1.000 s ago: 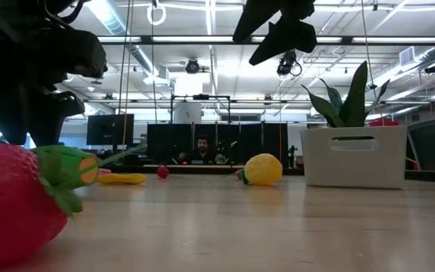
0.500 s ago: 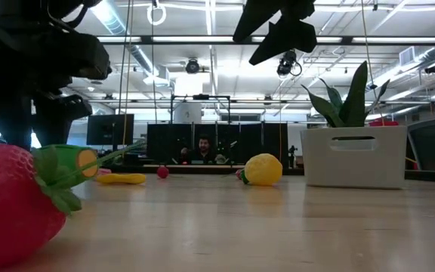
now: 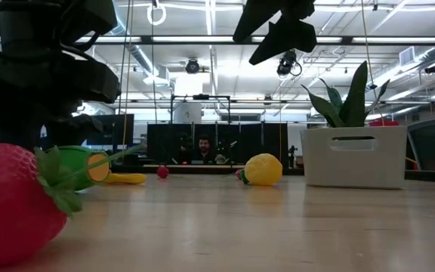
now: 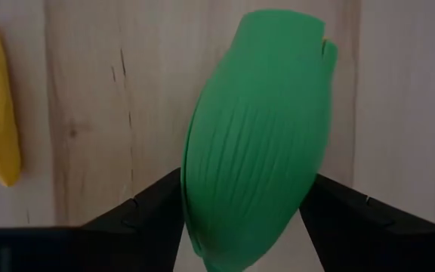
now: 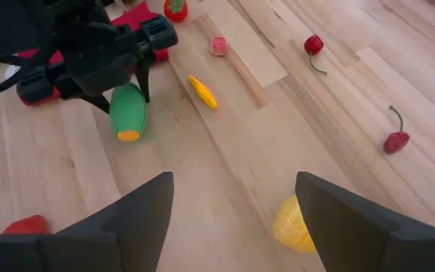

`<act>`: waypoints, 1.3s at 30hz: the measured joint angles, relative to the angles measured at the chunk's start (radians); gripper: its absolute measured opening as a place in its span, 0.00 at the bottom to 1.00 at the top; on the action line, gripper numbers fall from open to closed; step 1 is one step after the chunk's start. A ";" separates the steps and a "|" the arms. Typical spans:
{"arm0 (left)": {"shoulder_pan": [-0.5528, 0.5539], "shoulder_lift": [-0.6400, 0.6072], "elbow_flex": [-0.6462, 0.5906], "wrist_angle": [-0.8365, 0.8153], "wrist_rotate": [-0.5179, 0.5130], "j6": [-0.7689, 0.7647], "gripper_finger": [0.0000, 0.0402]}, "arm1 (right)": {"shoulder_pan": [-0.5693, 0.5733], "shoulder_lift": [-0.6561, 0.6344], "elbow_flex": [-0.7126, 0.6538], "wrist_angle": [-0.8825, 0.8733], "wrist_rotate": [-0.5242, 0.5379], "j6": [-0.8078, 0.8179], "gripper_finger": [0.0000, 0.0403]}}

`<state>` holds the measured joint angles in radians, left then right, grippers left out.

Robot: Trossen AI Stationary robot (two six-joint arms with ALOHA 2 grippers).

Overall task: Pick and placing Produce into tupperware
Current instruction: Put the sweetcorn into the bin

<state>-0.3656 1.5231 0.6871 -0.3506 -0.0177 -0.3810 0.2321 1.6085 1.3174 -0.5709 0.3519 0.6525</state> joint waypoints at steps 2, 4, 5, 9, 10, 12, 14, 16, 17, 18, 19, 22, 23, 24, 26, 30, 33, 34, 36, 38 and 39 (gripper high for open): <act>0.000 -0.007 -0.001 0.012 0.003 0.000 0.59 | 0.000 0.000 0.000 0.000 0.000 0.000 0.71; 0.000 -0.013 -0.001 0.028 0.004 0.001 0.57 | 0.000 0.000 0.000 0.000 0.000 0.000 0.71; 0.000 -0.013 -0.001 0.037 0.005 0.000 0.56 | 0.000 0.000 0.000 0.000 0.000 0.000 0.71; 0.003 -0.013 -0.001 0.073 0.005 0.000 0.52 | 0.000 0.000 0.000 0.000 0.002 0.000 0.71; 0.005 -0.013 -0.001 0.075 0.005 0.000 0.51 | 0.000 0.000 0.000 0.000 0.009 0.000 0.71; 0.013 -0.015 -0.001 0.080 0.005 -0.005 0.50 | 0.000 0.000 0.000 0.000 0.027 0.009 0.71; 0.023 -0.020 0.000 0.081 0.004 -0.006 0.50 | 0.000 0.000 0.000 -0.003 0.047 0.031 0.71; 0.037 -0.020 0.005 0.075 0.005 -0.002 0.51 | -0.001 0.000 0.000 -0.013 0.075 0.048 0.71; 0.046 -0.020 0.013 0.067 0.004 0.002 0.51 | -0.002 0.000 0.000 -0.019 0.093 0.049 0.71; 0.055 -0.020 0.026 0.065 0.003 0.008 0.52 | -0.003 0.000 0.000 -0.025 0.115 0.047 0.71; 0.065 -0.020 0.042 0.067 0.003 0.023 0.52 | -0.004 0.000 0.000 -0.035 0.140 0.036 0.71; 0.096 -0.020 0.101 0.068 -0.008 0.085 0.52 | -0.012 0.000 0.000 -0.079 0.212 0.017 0.71; 0.108 -0.020 0.125 0.066 -0.016 0.112 0.51 | -0.016 0.000 0.000 -0.097 0.234 0.020 0.71; 0.121 -0.020 0.153 0.067 -0.023 0.139 0.51 | -0.020 0.000 0.000 -0.115 0.256 0.026 0.71; 0.149 -0.020 0.213 0.068 -0.027 0.201 0.50 | -0.031 0.000 0.000 -0.150 0.299 0.050 0.71; 0.206 -0.020 0.328 0.063 -0.027 0.313 0.51 | -0.057 -0.009 0.000 -0.269 0.437 0.115 0.71; 0.245 -0.020 0.396 0.056 -0.026 0.392 0.53 | -0.086 -0.042 0.000 -0.425 0.550 0.185 0.71; 0.259 -0.018 0.415 0.055 -0.027 0.410 0.54 | -0.098 -0.059 0.000 -0.478 0.579 0.223 0.71; 0.288 -0.016 0.444 0.055 -0.026 0.437 0.53 | -0.120 -0.097 0.000 -0.583 0.605 0.319 0.71; 0.318 -0.011 0.460 0.075 -0.026 0.456 0.52 | -0.137 -0.140 0.000 -0.664 0.608 0.416 0.71; 0.336 -0.005 0.468 0.089 -0.022 0.467 0.52 | -0.144 -0.161 0.000 -0.695 0.607 0.463 0.71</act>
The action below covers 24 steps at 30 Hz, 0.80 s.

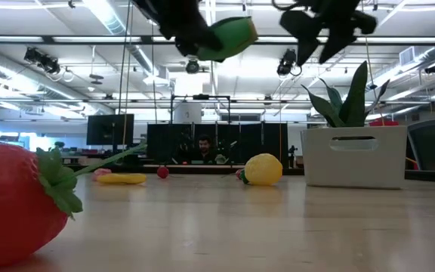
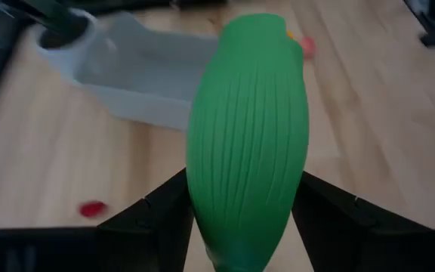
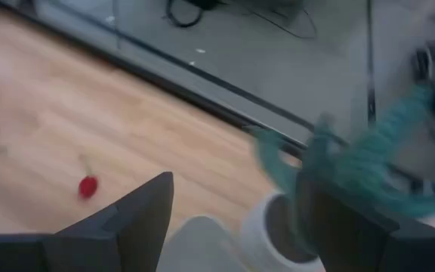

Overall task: Pick and placing Produce into tupperware
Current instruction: Put the sweetcorn into the bin

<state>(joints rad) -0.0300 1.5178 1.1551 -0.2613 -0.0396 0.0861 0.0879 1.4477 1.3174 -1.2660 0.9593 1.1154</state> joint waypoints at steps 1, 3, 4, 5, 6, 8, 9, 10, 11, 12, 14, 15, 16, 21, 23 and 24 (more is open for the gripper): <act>0.017 0.003 0.006 0.007 0.013 0.005 0.51 | -0.005 -0.023 0.000 -0.026 -0.006 0.045 0.71; 0.053 0.025 0.026 0.044 0.079 0.010 0.51 | -0.010 -0.063 0.000 -0.048 -0.016 0.112 0.71; 0.071 0.040 0.040 0.081 0.127 0.009 0.51 | -0.010 -0.082 0.000 -0.051 -0.021 0.133 0.71; 0.089 0.056 0.049 0.095 0.182 0.008 0.51 | -0.010 -0.096 0.000 -0.050 -0.021 0.145 0.71; 0.103 0.079 0.062 0.119 0.240 0.006 0.51 | -0.010 -0.112 0.000 -0.048 -0.021 0.149 0.71; 0.123 0.141 0.104 0.181 0.331 0.006 0.52 | -0.010 -0.131 0.000 -0.046 -0.021 0.143 0.71; 0.131 0.172 0.129 0.193 0.359 0.006 0.52 | -0.009 -0.139 0.000 -0.047 -0.021 0.142 0.71; 0.136 0.207 0.161 0.195 0.373 0.007 0.53 | -0.009 -0.145 0.000 -0.050 -0.019 0.141 0.71; 0.139 0.252 0.203 0.199 0.378 0.012 0.53 | -0.009 -0.148 0.000 -0.054 -0.016 0.139 0.71; 0.140 0.292 0.245 0.210 0.377 0.025 0.52 | -0.009 -0.149 0.000 -0.054 -0.012 0.136 0.71; 0.141 0.380 0.328 0.190 0.380 0.037 0.52 | -0.009 -0.149 0.000 -0.055 -0.007 0.120 0.71; 0.140 0.426 0.376 0.206 0.378 0.037 0.52 | -0.009 -0.148 0.000 -0.054 -0.006 0.109 0.71; 0.140 0.465 0.411 0.192 0.377 0.036 0.51 | -0.009 -0.143 0.000 -0.053 -0.006 0.100 0.71; 0.127 0.655 0.588 0.188 0.378 0.031 0.52 | -0.010 -0.128 0.000 -0.075 0.006 0.088 0.71; 0.126 0.724 0.647 0.182 0.380 0.028 0.53 | -0.009 -0.120 0.000 -0.087 0.004 0.083 0.71; 0.126 0.751 0.666 0.162 0.380 0.017 0.53 | -0.009 -0.119 0.000 -0.092 0.003 0.078 0.71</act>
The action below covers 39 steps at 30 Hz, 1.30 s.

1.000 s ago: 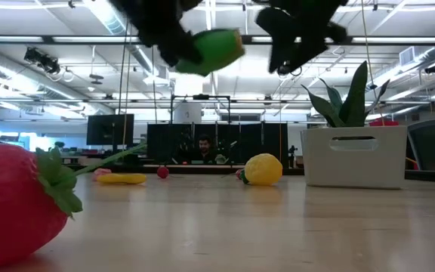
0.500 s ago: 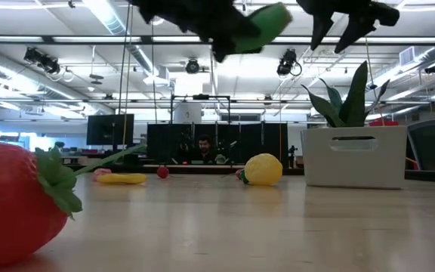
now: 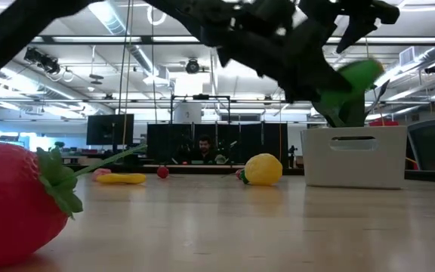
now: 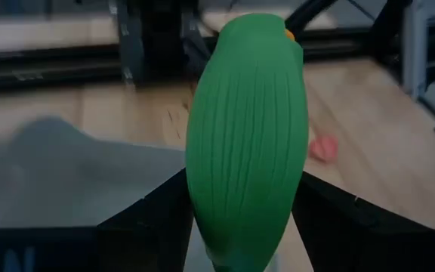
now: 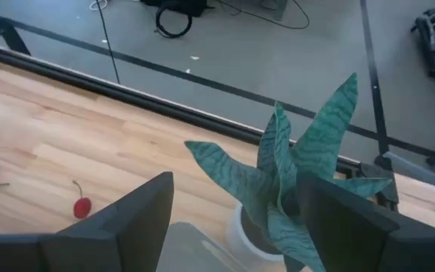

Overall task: Pick and placing Produce into tupperware
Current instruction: Put the sweetcorn into the bin, then put the right peach into the bin

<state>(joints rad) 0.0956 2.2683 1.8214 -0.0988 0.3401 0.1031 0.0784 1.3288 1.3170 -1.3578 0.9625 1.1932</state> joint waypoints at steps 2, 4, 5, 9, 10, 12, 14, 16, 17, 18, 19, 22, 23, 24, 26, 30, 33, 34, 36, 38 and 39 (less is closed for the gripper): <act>0.001 0.046 0.040 0.002 -0.004 -0.020 0.52 | 0.000 0.006 -0.002 -0.046 -0.002 0.001 0.71; 0.008 0.073 0.064 -0.018 -0.032 -0.036 0.52 | 0.000 0.007 -0.008 -0.055 -0.002 0.028 0.71; 0.012 0.084 0.072 -0.010 -0.066 -0.039 0.51 | 0.000 0.006 -0.014 -0.055 -0.002 0.037 0.71; 0.033 0.098 0.070 -0.059 -0.085 -0.039 0.52 | 0.003 0.005 -0.032 -0.053 -0.015 0.042 0.71; 0.036 0.098 0.069 -0.081 -0.086 -0.034 0.53 | 0.003 0.006 -0.034 -0.057 -0.022 0.042 0.71; 0.039 0.097 0.070 -0.113 -0.085 -0.001 0.55 | 0.002 0.006 -0.042 -0.055 -0.020 0.042 0.71; 0.039 0.096 0.071 -0.147 -0.085 0.040 0.56 | 0.002 0.006 -0.048 -0.055 -0.022 0.042 0.71; 0.036 0.096 0.070 -0.165 -0.085 0.047 0.57 | 0.002 0.006 -0.055 -0.057 -0.025 0.042 0.71; 0.034 0.096 0.070 -0.169 -0.085 0.048 0.58 | 0.002 0.006 -0.058 -0.056 -0.025 0.045 0.71; 0.031 0.096 0.070 -0.169 -0.085 0.053 0.58 | 0.002 0.006 -0.060 -0.055 -0.026 0.054 0.71; 0.029 0.096 0.070 -0.170 -0.085 0.064 0.58 | 0.002 0.005 -0.064 -0.055 -0.030 0.064 0.71; 0.024 0.096 0.077 -0.171 -0.085 0.075 0.58 | 0.002 0.005 -0.064 -0.055 -0.042 0.071 0.71; 0.022 0.096 0.082 -0.170 -0.085 0.074 0.58 | 0.002 0.005 -0.064 -0.055 -0.046 0.072 0.71; 0.020 0.096 0.086 -0.170 -0.085 0.074 0.58 | 0.002 0.005 -0.064 -0.055 -0.049 0.074 0.71; 0.016 0.096 0.093 -0.171 -0.085 0.074 0.58 | 0.002 0.005 -0.064 -0.055 -0.054 0.074 0.71; 0.013 0.094 0.136 -0.240 -0.086 0.098 0.58 | 0.002 0.004 -0.064 -0.056 -0.065 0.050 0.71; 0.011 0.092 0.191 -0.359 -0.118 0.118 0.58 | 0.002 -0.016 -0.063 -0.069 -0.111 -0.013 0.71; 0.011 0.092 0.210 -0.406 -0.134 0.119 0.58 | 0.002 -0.025 -0.063 -0.077 -0.147 -0.048 0.71; 0.011 0.091 0.258 -0.517 -0.154 0.125 0.57 | 0.002 -0.035 -0.063 -0.087 -0.217 -0.085 0.71; 0.013 0.091 0.310 -0.626 -0.157 0.124 0.56 | 0.003 -0.051 -0.064 -0.104 -0.271 -0.089 0.71; 0.012 0.091 0.336 -0.671 -0.156 0.117 0.55 | 0.003 -0.061 -0.064 -0.111 -0.287 -0.076 0.71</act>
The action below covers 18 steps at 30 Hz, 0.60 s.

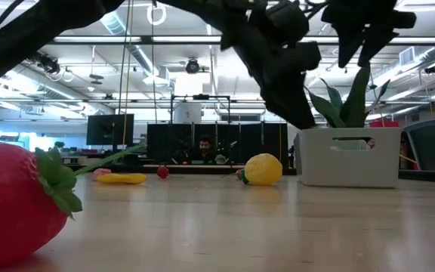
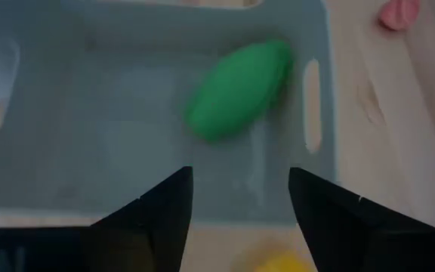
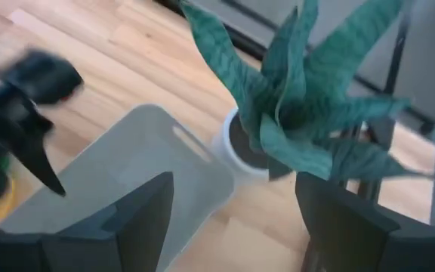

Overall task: Pick and placing Produce into tupperware
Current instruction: Put the right peach into the bin

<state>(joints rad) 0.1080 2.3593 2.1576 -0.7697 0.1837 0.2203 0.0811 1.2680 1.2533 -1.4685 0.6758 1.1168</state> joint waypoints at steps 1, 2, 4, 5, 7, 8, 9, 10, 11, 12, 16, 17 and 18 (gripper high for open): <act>-0.002 -0.001 0.023 -0.044 0.000 -0.009 0.55 | 0.000 -0.007 0.000 -0.003 -0.017 0.016 0.71; -0.004 -0.003 0.046 -0.092 0.000 -0.022 0.54 | 0.000 -0.013 0.000 -0.006 -0.037 0.030 0.71; -0.010 -0.003 0.097 -0.192 0.001 -0.026 0.52 | 0.000 -0.020 0.000 -0.011 -0.098 0.038 0.71; -0.015 -0.003 0.118 -0.237 0.001 -0.026 0.52 | 0.001 -0.023 0.000 -0.018 -0.129 0.039 0.71; -0.026 -0.003 0.159 -0.337 0.004 -0.026 0.50 | 0.013 -0.025 0.000 -0.042 -0.196 0.047 0.71; -0.033 -0.003 0.176 -0.401 0.004 -0.026 0.49 | 0.025 -0.024 0.000 -0.045 -0.233 0.056 0.71; -0.038 -0.003 0.193 -0.476 0.004 -0.026 0.49 | 0.041 -0.021 0.000 -0.045 -0.269 0.060 0.71; -0.045 -0.004 0.200 -0.540 0.004 -0.026 0.48 | 0.063 -0.020 0.000 -0.043 -0.309 0.063 0.71; -0.052 -0.009 0.196 -0.597 0.004 -0.028 0.48 | 0.088 -0.017 0.000 -0.037 -0.340 0.072 0.71; -0.059 -0.018 0.187 -0.658 0.004 -0.031 0.48 | 0.119 -0.013 0.000 -0.026 -0.361 0.094 0.71; -0.094 -0.036 0.135 -0.799 0.005 -0.093 0.48 | 0.272 0.003 0.000 0.051 -0.413 0.251 0.71; -0.105 -0.051 0.106 -0.783 0.003 -0.119 0.48 | 0.316 0.011 0.000 0.081 -0.417 0.293 0.71; -0.116 -0.063 0.082 -0.782 0.003 -0.138 0.48 | 0.358 0.019 0.000 0.113 -0.417 0.335 0.71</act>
<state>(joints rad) -0.0084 2.2962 2.2395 -1.5517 0.1868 0.0819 0.4395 1.2873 1.2533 -1.3553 0.2590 1.4519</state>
